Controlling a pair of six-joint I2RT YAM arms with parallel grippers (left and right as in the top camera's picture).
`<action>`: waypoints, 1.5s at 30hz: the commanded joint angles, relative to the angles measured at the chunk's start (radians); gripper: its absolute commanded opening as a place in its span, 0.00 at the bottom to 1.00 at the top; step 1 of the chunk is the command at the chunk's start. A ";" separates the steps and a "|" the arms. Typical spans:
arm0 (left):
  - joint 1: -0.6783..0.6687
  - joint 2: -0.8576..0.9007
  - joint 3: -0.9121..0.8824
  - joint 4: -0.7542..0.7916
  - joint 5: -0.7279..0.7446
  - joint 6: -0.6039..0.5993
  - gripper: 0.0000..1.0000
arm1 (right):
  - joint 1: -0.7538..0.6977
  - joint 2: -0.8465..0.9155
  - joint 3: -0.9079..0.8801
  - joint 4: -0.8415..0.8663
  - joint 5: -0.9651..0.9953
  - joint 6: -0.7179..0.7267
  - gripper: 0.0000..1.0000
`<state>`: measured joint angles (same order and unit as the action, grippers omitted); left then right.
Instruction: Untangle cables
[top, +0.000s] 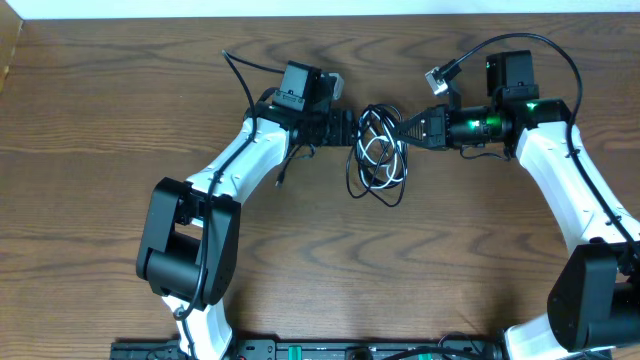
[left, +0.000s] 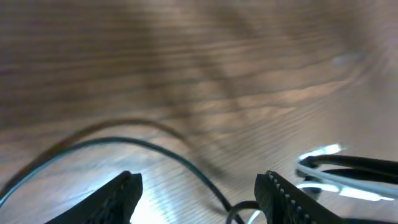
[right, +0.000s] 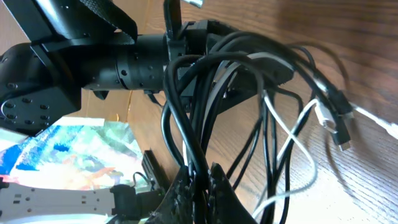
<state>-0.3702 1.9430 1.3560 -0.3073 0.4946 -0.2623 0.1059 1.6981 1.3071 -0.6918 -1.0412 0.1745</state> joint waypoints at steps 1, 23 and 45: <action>0.000 0.008 -0.006 0.052 0.132 -0.004 0.65 | -0.004 -0.006 0.021 0.000 -0.050 -0.019 0.01; 0.159 -0.102 0.009 0.121 0.422 -0.120 0.57 | -0.004 -0.006 0.021 0.007 -0.035 -0.038 0.01; 0.087 -0.101 0.006 0.069 0.324 -0.114 0.57 | -0.004 -0.006 0.021 0.006 -0.035 -0.038 0.01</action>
<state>-0.2787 1.8549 1.3537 -0.2352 0.8314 -0.3706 0.1055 1.6981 1.3071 -0.6876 -1.0424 0.1520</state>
